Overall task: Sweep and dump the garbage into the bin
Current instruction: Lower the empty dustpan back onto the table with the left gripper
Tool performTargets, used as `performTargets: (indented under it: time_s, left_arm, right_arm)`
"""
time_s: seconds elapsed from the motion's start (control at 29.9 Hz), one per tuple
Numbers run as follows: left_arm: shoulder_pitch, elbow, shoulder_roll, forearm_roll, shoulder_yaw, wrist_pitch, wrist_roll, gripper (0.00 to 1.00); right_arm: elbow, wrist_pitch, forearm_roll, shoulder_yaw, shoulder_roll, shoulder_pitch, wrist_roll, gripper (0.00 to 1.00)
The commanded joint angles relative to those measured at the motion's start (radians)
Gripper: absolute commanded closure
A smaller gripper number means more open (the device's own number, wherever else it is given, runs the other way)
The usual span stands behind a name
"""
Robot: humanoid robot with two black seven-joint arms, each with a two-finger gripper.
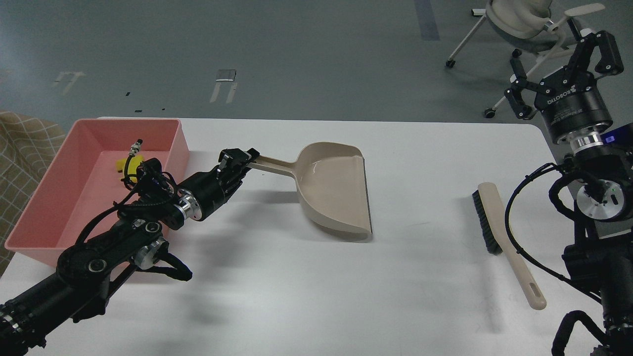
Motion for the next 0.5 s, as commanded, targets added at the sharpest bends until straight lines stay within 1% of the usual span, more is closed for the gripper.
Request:
performTargets:
  time_s: [0.0, 0.47]
  left_arm:
    - [0.012, -0.046, 0.041, 0.001, 0.001, -0.002, -0.015, 1.0]
    - [0.049, -0.06, 0.043, 0.0, -0.002, 0.004, -0.014, 1.0]
  right_arm:
    - [0.002, 0.0, 0.001, 0.0, 0.0, -0.005, 0.0, 0.0]
    - [0.002, 0.0, -0.001, -0.001, 0.0, -0.008, 0.0, 0.0]
